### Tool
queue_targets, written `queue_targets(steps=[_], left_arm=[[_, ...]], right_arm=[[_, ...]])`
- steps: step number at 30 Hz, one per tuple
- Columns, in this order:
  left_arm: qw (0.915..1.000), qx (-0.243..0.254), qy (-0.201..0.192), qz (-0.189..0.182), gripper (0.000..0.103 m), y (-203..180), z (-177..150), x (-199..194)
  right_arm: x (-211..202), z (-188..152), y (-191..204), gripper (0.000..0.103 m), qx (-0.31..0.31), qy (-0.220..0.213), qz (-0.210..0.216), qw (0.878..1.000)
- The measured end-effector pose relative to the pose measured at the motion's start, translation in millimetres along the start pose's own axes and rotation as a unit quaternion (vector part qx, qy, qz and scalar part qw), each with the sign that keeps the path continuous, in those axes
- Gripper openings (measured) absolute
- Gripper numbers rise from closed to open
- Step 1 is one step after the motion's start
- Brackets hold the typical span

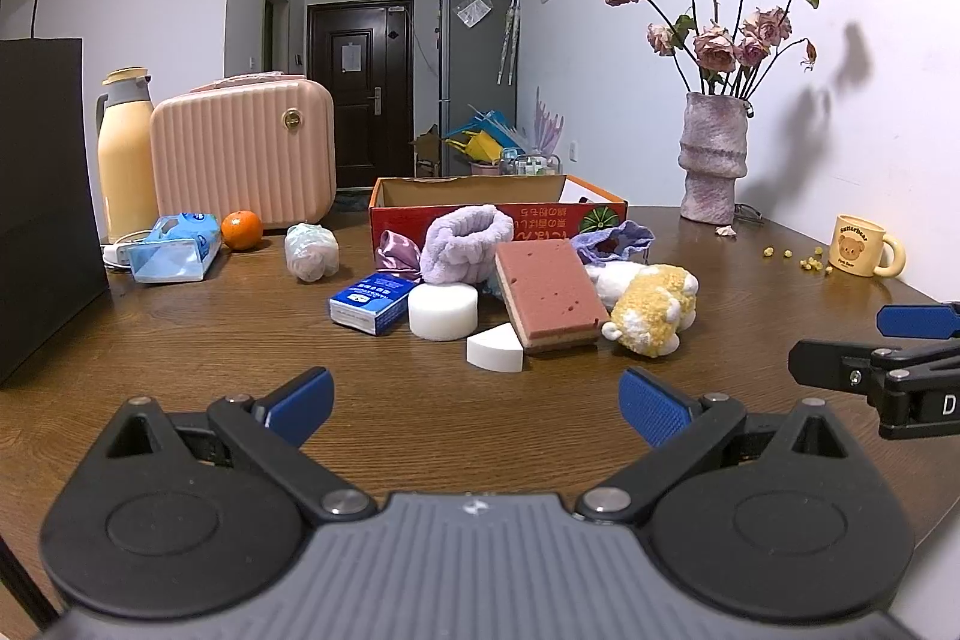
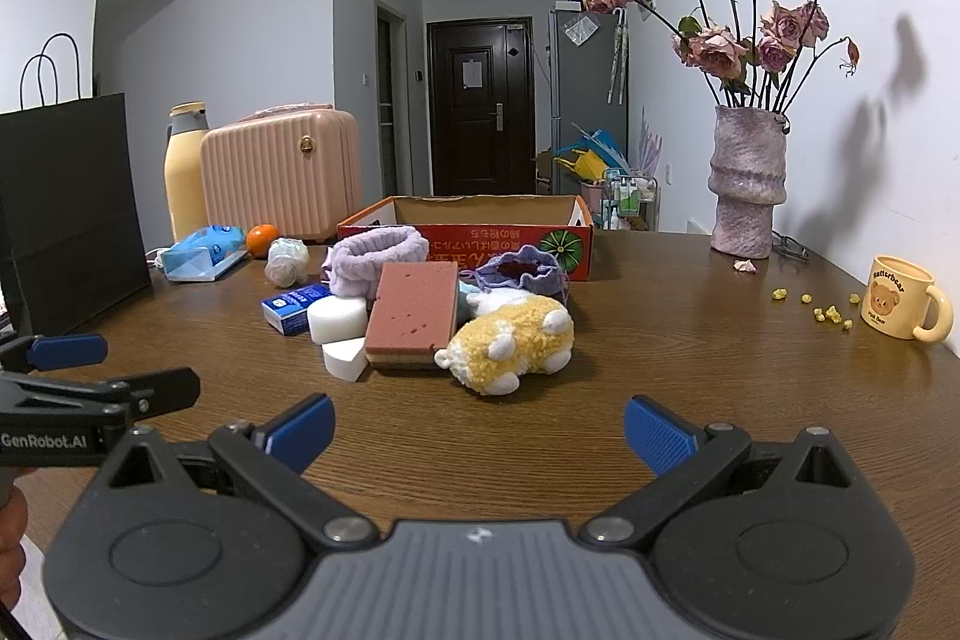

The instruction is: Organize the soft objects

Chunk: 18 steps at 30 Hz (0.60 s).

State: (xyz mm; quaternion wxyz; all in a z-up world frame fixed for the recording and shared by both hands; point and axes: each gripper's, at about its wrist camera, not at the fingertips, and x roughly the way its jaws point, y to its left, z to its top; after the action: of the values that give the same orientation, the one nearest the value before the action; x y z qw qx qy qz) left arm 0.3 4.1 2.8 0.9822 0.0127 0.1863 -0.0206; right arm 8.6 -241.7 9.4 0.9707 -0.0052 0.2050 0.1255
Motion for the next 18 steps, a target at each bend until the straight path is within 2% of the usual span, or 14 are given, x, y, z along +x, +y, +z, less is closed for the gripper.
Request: queue_targets(steps=[18], left_arm=[[1.0,-0.001,-0.004,-0.001,0.103,-2.9,0.7,-2.7]], right_arm=[[1.0,0.1,1.9,0.103,-0.004,-0.002,0.0,1.0]])
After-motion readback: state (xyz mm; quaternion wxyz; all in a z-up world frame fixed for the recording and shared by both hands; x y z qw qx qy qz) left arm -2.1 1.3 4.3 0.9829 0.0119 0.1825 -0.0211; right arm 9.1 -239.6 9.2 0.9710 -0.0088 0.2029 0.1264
